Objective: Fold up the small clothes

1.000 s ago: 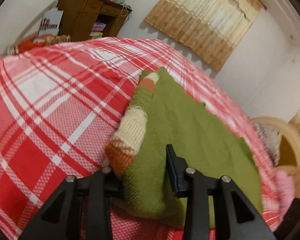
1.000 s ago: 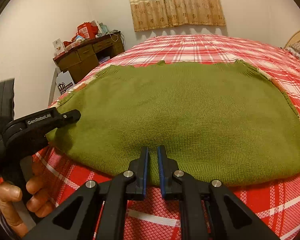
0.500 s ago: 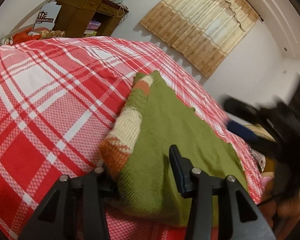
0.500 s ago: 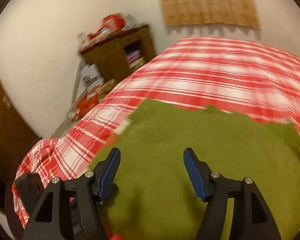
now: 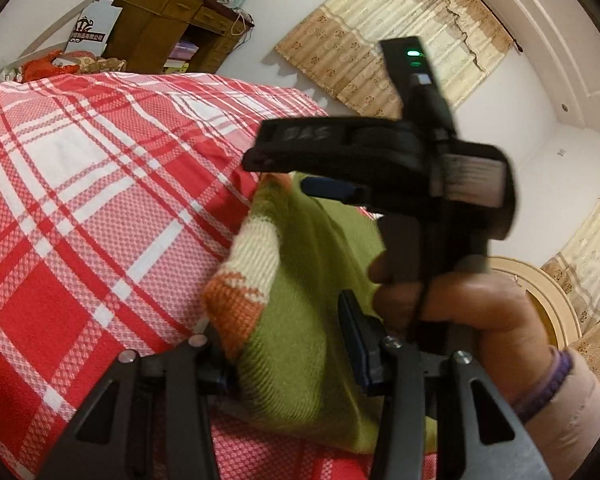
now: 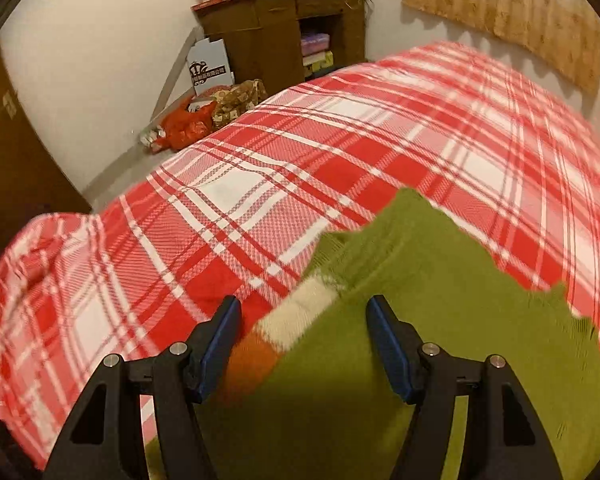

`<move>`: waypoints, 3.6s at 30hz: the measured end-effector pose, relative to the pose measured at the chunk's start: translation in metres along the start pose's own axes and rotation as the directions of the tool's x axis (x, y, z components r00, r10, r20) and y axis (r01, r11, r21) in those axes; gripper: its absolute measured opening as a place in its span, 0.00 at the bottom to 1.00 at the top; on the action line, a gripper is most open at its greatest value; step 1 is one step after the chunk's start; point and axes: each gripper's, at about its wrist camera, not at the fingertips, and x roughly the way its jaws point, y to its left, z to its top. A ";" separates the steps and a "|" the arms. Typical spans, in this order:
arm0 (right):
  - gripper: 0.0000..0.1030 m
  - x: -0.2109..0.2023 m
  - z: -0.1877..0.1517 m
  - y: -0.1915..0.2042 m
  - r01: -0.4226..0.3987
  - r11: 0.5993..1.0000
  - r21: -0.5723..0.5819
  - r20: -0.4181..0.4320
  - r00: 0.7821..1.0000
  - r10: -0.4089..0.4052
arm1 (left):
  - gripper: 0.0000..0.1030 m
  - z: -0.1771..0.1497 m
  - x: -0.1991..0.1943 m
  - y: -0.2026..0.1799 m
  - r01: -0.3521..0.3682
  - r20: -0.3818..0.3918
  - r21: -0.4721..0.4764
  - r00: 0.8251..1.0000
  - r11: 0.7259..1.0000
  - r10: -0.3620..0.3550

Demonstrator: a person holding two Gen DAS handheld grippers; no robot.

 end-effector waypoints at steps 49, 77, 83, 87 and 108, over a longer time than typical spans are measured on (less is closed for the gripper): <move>0.71 -0.143 -0.178 -0.225 -0.282 0.702 0.654 0.294 0.950 0.108 | 0.19 -0.067 0.021 -0.158 0.120 -0.186 0.593 0.982 0.796 -0.010; 0.12 -0.164 -0.226 -0.321 -0.014 0.808 0.589 0.190 0.974 -0.122 | 0.16 -0.135 0.082 -0.271 0.322 -0.374 0.661 0.924 0.678 -0.074; 0.23 -0.184 -0.231 -0.316 -0.012 0.780 0.625 0.174 0.977 -0.124 | 0.36 -0.126 0.052 -0.258 0.351 -0.409 0.670 0.910 0.654 -0.070; 0.24 -0.238 -0.255 -0.294 0.013 0.762 0.648 0.209 0.958 -0.195 | 0.55 -0.116 0.013 -0.228 0.352 -0.389 0.652 0.915 0.672 -0.101; 0.22 -0.227 -0.288 -0.174 0.167 0.856 0.490 0.109 0.962 -0.250 | 0.59 -0.097 -0.034 -0.137 0.082 -0.316 0.563 0.941 0.822 0.123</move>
